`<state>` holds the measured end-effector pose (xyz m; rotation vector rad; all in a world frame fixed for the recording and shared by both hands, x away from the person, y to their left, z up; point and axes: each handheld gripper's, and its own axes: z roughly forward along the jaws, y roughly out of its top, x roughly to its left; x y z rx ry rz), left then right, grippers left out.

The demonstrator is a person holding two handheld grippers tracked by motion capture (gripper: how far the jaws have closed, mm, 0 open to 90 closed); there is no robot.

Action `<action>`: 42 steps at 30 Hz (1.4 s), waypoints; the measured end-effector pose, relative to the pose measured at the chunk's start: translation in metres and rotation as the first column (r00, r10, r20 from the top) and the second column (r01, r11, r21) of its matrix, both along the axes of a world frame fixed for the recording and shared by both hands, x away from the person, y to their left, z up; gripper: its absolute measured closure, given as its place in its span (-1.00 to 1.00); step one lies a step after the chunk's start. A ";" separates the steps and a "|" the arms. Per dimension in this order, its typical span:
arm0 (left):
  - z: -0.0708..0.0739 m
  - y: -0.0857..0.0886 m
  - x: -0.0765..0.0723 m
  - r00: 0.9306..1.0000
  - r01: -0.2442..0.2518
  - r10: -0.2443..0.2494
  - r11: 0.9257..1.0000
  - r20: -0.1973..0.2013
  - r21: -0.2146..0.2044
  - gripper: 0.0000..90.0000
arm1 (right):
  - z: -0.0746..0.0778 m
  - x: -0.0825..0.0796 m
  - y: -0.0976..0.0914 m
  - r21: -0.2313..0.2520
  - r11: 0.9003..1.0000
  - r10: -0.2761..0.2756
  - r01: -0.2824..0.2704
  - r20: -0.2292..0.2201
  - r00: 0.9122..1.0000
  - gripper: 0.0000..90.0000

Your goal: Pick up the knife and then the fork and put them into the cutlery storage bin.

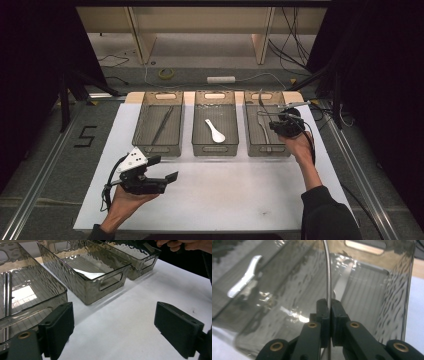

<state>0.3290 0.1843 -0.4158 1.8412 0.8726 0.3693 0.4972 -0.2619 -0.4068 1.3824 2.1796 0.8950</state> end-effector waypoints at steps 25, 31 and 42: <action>0.000 -0.001 0.000 1.000 0.008 -0.008 1.000 -0.008 0.005 -0.65 | -0.022 0.013 0.012 -0.035 0.999 -0.034 0.031 -0.090 0.995 0.87; 0.000 -0.001 0.000 1.000 0.008 -0.008 1.000 -0.009 0.007 -0.65 | -0.016 0.011 0.011 -0.012 1.000 -0.025 0.024 -0.067 0.997 0.63; 0.000 0.000 0.001 1.000 0.003 -0.003 1.000 -0.008 -0.002 -0.65 | 0.001 -0.011 0.018 0.096 0.995 0.040 -0.042 0.018 0.999 0.03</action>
